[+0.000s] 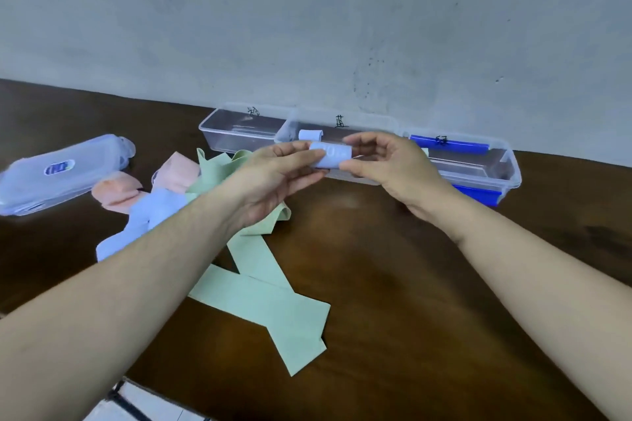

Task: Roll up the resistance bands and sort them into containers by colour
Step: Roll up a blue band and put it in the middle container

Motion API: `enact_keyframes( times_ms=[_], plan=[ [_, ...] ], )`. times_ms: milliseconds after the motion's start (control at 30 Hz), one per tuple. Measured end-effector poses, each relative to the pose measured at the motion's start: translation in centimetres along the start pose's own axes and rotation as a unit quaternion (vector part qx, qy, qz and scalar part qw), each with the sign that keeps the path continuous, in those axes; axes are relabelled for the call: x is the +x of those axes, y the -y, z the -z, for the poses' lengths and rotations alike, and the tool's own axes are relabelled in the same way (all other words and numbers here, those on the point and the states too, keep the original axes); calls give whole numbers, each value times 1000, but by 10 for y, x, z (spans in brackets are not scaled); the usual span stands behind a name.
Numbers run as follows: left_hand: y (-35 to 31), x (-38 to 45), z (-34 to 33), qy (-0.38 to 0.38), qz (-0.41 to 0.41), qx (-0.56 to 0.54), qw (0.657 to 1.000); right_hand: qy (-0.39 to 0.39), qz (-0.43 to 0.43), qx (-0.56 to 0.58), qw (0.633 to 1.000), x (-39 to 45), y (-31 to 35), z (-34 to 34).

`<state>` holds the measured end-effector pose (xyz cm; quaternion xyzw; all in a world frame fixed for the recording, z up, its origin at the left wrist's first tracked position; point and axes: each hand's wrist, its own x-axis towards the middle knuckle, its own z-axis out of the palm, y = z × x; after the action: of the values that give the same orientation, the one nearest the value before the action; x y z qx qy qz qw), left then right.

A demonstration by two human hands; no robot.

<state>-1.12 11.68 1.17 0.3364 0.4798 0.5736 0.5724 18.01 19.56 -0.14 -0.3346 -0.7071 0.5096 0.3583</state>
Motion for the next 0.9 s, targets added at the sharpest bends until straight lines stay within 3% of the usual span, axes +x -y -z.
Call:
enact_keyframes(
  times_ms=[100,233,300,400,467,567,700,900],
  plan=[
    [-10,20,26,25,4,-8,1000,-5,-30,13,999,24,7,-16],
    [-26,56,54,47,0,69,997,-19,-73,-31,997,64,15,-36],
    [-35,76,65,45,-13,158,986,-35,-104,-22,994,84,15,-42],
    [-50,115,84,-15,-79,338,938,-76,-143,8,987,118,8,-49],
    [-59,138,92,-38,-152,419,894,-85,-169,-18,982,134,0,-49],
    [-68,170,103,11,-211,561,800,-97,-209,-97,968,156,-14,-47],
    [-68,209,106,87,-238,700,668,-101,-246,-130,955,177,-30,-46],
    [-52,258,98,116,-232,837,481,-56,-303,-104,946,206,-50,-58]
  ],
)
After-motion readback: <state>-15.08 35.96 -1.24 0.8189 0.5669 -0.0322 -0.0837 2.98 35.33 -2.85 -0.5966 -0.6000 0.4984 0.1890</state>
